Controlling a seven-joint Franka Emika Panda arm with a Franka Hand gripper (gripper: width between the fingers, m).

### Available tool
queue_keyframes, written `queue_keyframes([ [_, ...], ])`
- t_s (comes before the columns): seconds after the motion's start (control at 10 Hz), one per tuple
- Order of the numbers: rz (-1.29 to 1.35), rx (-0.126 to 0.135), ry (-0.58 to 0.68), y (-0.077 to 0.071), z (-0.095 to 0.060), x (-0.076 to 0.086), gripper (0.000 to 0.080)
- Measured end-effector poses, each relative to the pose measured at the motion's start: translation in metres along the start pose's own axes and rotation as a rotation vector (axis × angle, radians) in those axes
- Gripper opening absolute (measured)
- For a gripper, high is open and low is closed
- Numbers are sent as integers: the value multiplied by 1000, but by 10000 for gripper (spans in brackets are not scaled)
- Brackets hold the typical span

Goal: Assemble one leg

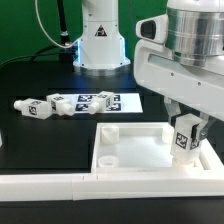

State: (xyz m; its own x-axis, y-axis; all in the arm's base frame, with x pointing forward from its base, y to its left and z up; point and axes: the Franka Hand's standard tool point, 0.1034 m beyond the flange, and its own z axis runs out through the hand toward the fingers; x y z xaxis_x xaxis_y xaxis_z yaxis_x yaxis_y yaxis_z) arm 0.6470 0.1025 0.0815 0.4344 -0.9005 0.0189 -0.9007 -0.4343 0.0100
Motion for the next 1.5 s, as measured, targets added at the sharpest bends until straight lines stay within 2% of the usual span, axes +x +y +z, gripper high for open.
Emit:
queue_keyframes([
  [0.2, 318, 17, -19, 1, 1, -1, 285],
  [0.4, 528, 72, -54, 6, 1, -3, 285],
  [0.7, 534, 69, -54, 5, 1, -4, 285],
  [0.8, 518, 67, -54, 5, 1, -5, 438],
  [0.9, 330, 58, -50, 5, 1, -10, 438],
  [1.0, 102, 92, -40, 2, 2, -5, 603],
  [1.1, -77, 95, -39, 2, 6, -6, 635],
  [1.2, -142, 95, -41, 0, 6, -14, 635],
  [1.5, -346, 95, -26, 1, 6, -11, 649],
])
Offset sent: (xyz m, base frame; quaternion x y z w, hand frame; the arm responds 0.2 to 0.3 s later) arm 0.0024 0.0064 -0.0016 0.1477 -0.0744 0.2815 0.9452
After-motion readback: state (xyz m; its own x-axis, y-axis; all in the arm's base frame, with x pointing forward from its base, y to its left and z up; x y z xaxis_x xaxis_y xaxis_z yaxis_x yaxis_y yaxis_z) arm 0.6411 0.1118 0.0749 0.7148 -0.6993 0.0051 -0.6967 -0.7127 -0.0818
